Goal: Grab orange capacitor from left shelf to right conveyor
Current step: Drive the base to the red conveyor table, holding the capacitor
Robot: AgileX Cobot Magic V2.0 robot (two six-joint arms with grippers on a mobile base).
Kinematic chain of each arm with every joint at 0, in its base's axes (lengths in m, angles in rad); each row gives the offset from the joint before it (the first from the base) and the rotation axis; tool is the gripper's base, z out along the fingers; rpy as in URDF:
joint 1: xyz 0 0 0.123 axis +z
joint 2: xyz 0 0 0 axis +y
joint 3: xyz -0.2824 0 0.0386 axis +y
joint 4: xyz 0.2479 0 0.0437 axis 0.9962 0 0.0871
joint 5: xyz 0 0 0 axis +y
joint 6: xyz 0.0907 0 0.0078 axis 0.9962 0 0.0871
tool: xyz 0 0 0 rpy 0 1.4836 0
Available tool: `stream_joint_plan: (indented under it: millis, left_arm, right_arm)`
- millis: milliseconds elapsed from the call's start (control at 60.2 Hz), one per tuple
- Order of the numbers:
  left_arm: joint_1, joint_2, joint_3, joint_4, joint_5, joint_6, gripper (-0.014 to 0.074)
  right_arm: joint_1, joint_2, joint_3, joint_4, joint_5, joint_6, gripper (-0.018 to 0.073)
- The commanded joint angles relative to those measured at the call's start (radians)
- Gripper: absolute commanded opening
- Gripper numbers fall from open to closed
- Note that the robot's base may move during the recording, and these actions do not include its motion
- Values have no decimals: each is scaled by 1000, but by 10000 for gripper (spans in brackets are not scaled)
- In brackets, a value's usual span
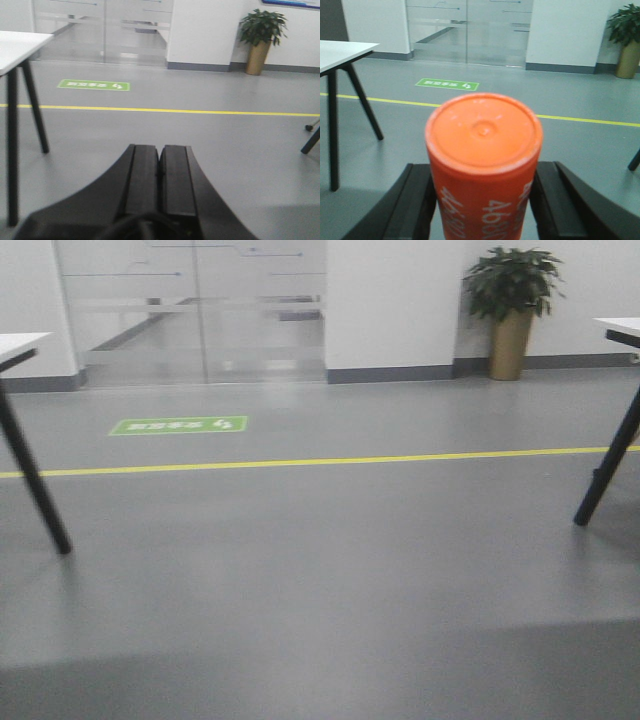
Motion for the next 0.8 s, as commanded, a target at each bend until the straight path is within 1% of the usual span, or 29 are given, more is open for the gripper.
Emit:
stream_joint_plan:
  millis: [0, 781]
  left_arm:
    - [-5, -19, -2, 0, -82, 0, -105]
    - [-5, -19, -2, 0, -82, 0, -105]
  right_arm:
    - [-4, 19, -28, -6, -93, -4, 64]
    - [-4, 19, -28, -6, -92, -4, 64]
